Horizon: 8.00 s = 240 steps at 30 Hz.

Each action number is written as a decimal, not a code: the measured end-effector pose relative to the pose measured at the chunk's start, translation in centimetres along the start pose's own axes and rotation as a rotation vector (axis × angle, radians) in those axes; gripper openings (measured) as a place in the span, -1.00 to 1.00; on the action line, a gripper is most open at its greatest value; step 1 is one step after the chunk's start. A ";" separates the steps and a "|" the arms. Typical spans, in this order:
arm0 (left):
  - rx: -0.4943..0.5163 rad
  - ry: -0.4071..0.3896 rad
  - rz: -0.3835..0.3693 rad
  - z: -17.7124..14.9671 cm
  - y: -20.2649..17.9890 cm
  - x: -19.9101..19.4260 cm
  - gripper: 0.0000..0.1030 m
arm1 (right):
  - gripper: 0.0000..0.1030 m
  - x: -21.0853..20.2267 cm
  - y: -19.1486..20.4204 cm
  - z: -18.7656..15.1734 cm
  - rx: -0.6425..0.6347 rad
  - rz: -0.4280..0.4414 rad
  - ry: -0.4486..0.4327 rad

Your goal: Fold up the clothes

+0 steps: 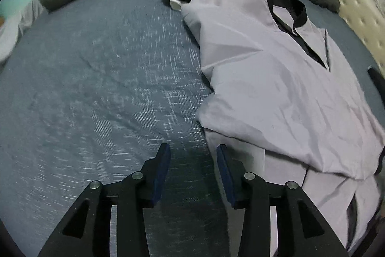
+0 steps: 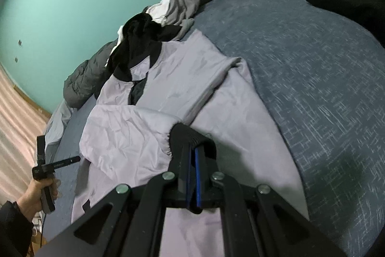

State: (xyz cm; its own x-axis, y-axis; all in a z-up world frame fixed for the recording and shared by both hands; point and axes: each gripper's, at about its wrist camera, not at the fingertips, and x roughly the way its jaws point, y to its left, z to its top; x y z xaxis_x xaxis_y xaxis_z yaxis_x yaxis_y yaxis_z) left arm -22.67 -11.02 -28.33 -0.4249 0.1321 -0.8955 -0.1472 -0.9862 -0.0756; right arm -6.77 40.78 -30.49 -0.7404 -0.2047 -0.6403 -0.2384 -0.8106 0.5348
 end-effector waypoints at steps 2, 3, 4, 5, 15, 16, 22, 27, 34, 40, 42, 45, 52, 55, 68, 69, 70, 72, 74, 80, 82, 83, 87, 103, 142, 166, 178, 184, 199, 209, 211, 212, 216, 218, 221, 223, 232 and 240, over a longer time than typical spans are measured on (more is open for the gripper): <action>-0.044 -0.005 -0.047 -0.1 0.4 0.4 -0.16 | -0.95 0.2 -0.3 0.0 0.013 0.005 0.006; -0.066 -0.008 -0.073 -0.1 0.7 0.5 -0.16 | -0.95 0.2 -0.4 0.0 0.014 0.006 0.007; -0.084 -0.006 -0.093 -0.1 0.8 0.7 -0.16 | -0.95 0.3 -0.4 0.0 0.014 0.008 0.009; -0.096 -0.004 -0.108 -0.2 0.9 0.8 -0.16 | -0.95 0.4 -0.4 0.1 0.014 0.010 0.010; -0.116 0.037 -0.204 -1.0 -0.1 1.4 -0.16 | -0.95 0.9 -0.4 0.0 0.019 0.014 0.022; -0.111 0.049 -0.198 -1.2 -0.2 1.8 -0.17 | -0.95 0.9 -0.3 0.0 0.019 0.014 0.023; -0.147 0.057 -0.209 -1.5 -0.2 2.3 -0.94 | -0.95 1.0 -0.4 -0.1 0.022 0.016 0.024; -0.146 0.037 -0.160 -1.8 0.9 1.2 -0.96 | -0.95 1.0 -0.4 0.0 0.021 0.019 0.024; -0.182 0.026 -0.171 -2.2 1.2 1.1 -0.95 | -0.95 1.2 -0.4 -0.1 0.019 0.019 0.033; -0.179 0.008 -0.165 -3.1 2.1 -0.7 -0.88 | -0.95 1.1 -0.6 0.0 0.024 0.021 0.030; -0.180 0.000 -0.171 -3.3 2.2 -1.5 -0.87 | -0.95 1.1 -0.6 0.1 0.024 0.022 0.027; -0.182 0.002 -0.201 -3.7 2.2 -2.2 -0.84 | -0.95 0.9 -0.6 0.2 0.024 0.020 0.019; -0.182 0.048 -0.233 -5.5 2.5 -2.0 -0.09 | -0.95 0.9 -0.6 0.1 0.031 0.024 0.022; -0.205 0.066 -0.254 -6.4 2.8 -1.6 -0.20 | -0.95 0.9 -0.6 0.1 0.029 0.028 0.022; -0.196 0.047 -0.164 -7.4 3.6 -3.2 -1.00 | -0.95 0.9 -0.6 0.2 0.033 0.037 0.022; -0.225 0.040 -0.184 -7.5 4.1 -3.4 -1.00 | -0.95 0.9 -0.6 0.2 0.033 0.038 0.022; -0.244 0.032 -0.196 -7.6 4.5 -3.7 -0.99 | -0.95 0.9 -0.6 0.2 0.033 0.038 0.022; -0.242 0.021 -0.189 -7.3 4.7 -3.9 -0.98 | -0.95 0.9 -0.6 0.2 0.034 0.039 0.022; -0.254 0.011 -0.198 -6.7 4.8 -3.7 -0.83 | -0.95 1.0 -0.5 0.2 0.034 0.038 0.023; -0.247 0.007 -0.179 -5.1 3.9 -2.1 -0.32 | -0.95 1.0 -0.5 0.1 0.035 0.038 0.026; -0.256 -0.001 -0.194 -4.7 3.8 -1.6 -0.33 | -0.95 1.0 -0.6 0.1 0.037 0.038 0.027; -0.256 -0.004 -0.201 -4.5 3.8 -1.3 -0.33 | -0.95 1.0 -0.6 0.1 0.037 0.037 0.027; -0.215 0.010 -0.215 -4.1 3.3 -0.9 -0.50 | -0.95 1.1 -0.6 0.2 0.034 0.036 0.030; -0.214 -0.007 -0.122 -2.5 3.3 -1.1 -0.95 | -0.95 0.6 -1.5 0.4 0.049 -0.012 0.018; -0.131 -0.086 -0.223 -16.8 1.8 -19.7 -0.07 | -0.34 5.7 14.2 -12.8 -0.305 0.014 0.607; -0.139 -0.028 -0.267 -18.1 1.2 -17.9 0.01 | -0.96 4.4 12.9 -13.6 -0.360 -0.103 0.543; -0.093 0.043 -0.292 -18.9 -1.4 -16.1 0.04 | -0.93 4.3 13.6 -13.7 -0.348 -0.063 0.527; -0.095 0.082 -0.320 -20.1 -2.4 -15.1 0.04 | -0.90 0.7 13.4 -10.8 -0.358 -0.042 0.477; -0.090 0.142 -0.341 -21.9 -3.1 -14.4 0.14 | -0.49 -6.4 1.7 -6.2 -0.257 -0.249 0.537; -0.112 0.162 -0.358 -22.5 -3.5 -14.5 0.18 | -0.14 -8.4 -3.1 -8.3 -0.163 -0.237 0.572; -0.115 0.160 -0.365 -22.6 -3.6 -14.8 0.19 | -0.13 -8.4 -3.5 -8.7 -0.145 -0.226 0.577; -0.110 0.160 -0.361 -22.7 -3.8 -14.9 0.21 | -0.13 -8.4 -3.6 -8.9 -0.138 -0.219 0.578; -0.106 0.175 -0.352 -23.0 -4.4 -14.4 0.22 | -0.11 -8.1 -3.9 -9.2 -0.116 -0.208 0.577; -0.115 0.179 -0.352 -23.1 -4.6 -13.8 0.22 | -0.11 -7.9 -3.9 -9.4 -0.110 -0.204 0.577; -0.102 0.192 -0.322 -23.2 -5.1 -12.7 0.21 | -0.11 -7.7 -4.2 -9.6 -0.101 -0.211 0.574; -0.111 0.203 -0.322 -23.2 -5.1 -12.2 0.21 | -0.11 -7.6 -4.4 -9.7 -0.093 -0.211 0.574; -0.097 0.195 -0.330 -22.6 -5.2 -12.6 0.21 | -0.11 -9.4 -4.1 -6.3 -0.124 -0.205 0.677; -0.114 0.201 -0.338 -22.9 -5.2 -12.3 0.21 | -0.09 -8.9 -2.6 -7.5 -0.176 -0.220 0.664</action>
State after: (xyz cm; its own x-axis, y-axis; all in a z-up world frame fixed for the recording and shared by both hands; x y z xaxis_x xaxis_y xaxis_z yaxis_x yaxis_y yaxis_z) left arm 3.79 -9.84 -27.00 -0.1846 0.4394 -0.8791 -0.1441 -0.8969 -0.4180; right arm 5.15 40.63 -30.33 -0.1354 -0.2711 -0.9530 -0.1925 -0.9363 0.2937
